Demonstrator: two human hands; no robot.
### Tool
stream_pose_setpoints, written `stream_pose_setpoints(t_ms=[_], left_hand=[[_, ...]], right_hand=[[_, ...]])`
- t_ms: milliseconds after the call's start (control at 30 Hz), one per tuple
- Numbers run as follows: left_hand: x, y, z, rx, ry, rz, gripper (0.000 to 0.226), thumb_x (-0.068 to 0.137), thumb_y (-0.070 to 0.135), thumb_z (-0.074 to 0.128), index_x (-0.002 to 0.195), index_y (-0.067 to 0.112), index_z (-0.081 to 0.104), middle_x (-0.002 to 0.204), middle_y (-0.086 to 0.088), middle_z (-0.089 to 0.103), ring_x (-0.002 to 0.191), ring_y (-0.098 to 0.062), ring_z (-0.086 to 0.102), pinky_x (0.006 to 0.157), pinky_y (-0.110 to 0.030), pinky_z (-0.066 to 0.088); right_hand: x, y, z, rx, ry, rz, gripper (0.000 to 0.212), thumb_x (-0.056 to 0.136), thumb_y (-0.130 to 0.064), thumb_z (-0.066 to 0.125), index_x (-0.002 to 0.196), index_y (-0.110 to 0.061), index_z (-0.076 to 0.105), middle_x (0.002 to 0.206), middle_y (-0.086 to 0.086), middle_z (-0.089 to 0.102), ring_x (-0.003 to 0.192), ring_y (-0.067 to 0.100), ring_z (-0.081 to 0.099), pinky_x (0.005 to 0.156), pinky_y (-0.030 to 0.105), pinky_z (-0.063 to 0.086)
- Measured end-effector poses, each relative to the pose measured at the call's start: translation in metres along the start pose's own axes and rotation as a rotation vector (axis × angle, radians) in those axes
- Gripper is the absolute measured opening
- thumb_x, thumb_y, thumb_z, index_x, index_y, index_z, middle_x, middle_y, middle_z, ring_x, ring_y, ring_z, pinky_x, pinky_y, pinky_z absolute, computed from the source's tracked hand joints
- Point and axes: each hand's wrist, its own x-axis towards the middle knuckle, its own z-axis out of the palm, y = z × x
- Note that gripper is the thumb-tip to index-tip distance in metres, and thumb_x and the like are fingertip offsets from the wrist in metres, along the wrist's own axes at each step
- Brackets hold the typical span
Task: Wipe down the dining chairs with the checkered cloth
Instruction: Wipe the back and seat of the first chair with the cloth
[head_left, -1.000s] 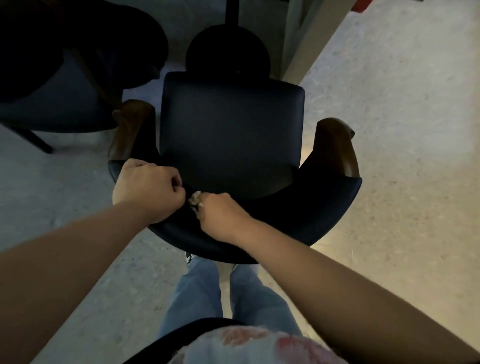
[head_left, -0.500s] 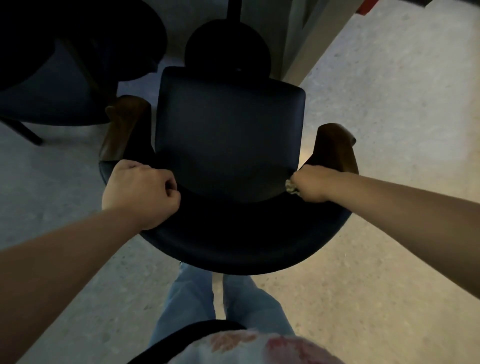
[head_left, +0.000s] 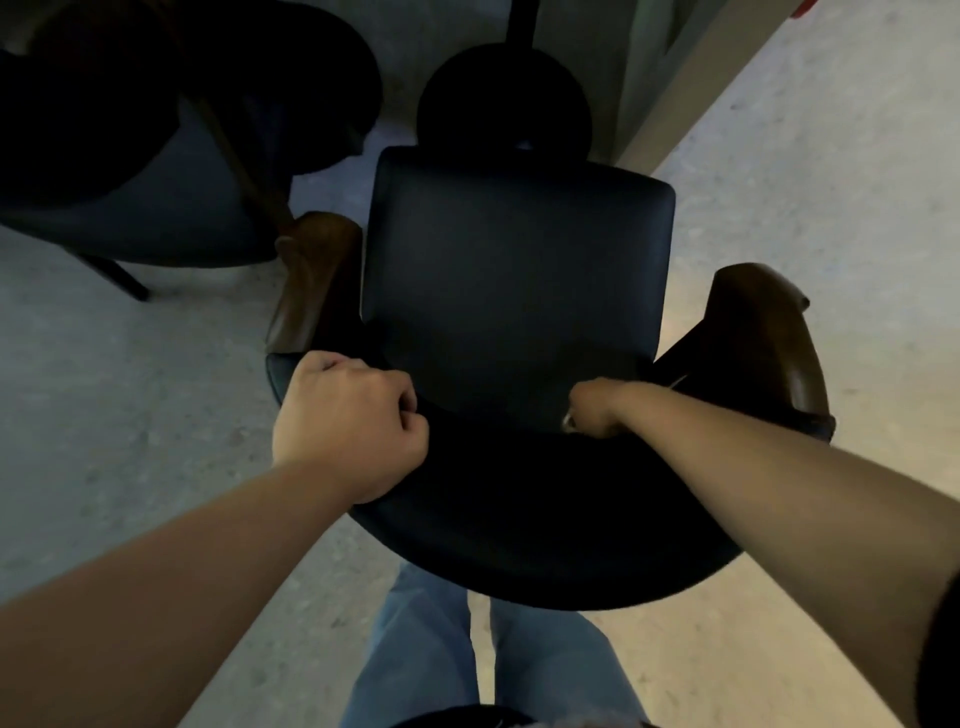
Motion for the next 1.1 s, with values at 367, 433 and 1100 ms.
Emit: stream_pose_setpoints(t_ms=[367, 433, 1100], left_hand=[[0.0, 0.0, -0.001, 0.0, -0.005, -0.01, 0.026, 0.079, 0.046, 0.043, 0.081, 0.035, 0.066, 0.068, 0.012, 0.061, 0.078, -0.008, 0.059, 0.093, -0.029, 0.032], [0.0, 0.0, -0.001, -0.003, 0.003, -0.006, 0.023, 0.079, 0.045, 0.046, 0.079, 0.034, 0.067, 0.067, 0.012, 0.06, 0.077, -0.008, 0.059, 0.092, -0.029, 0.032], [-0.001, -0.001, 0.0, -0.021, 0.018, 0.007, 0.024, 0.08, 0.043, 0.042, 0.075, 0.034, 0.063, 0.058, 0.013, 0.054, 0.07, -0.008, 0.056, 0.093, -0.03, 0.033]], right_hand=[[0.009, -0.129, 0.0, 0.69, 0.226, -0.239, 0.027, 0.096, -0.019, 0.043, 0.109, -0.006, 0.063, 0.112, 0.017, 0.064, 0.101, 0.032, 0.061, 0.078, 0.034, 0.046], [0.001, -0.13, 0.003, 0.658, 0.293, -0.312, 0.027, 0.098, -0.018, 0.041, 0.111, -0.007, 0.062, 0.113, 0.018, 0.063, 0.105, 0.034, 0.06, 0.084, 0.037, 0.046], [-0.082, 0.054, -0.008, -0.159, 0.313, -0.021, 0.013, 0.09, -0.014, 0.048, 0.096, -0.014, 0.059, 0.101, 0.012, 0.063, 0.076, 0.024, 0.057, 0.067, 0.03, 0.046]])
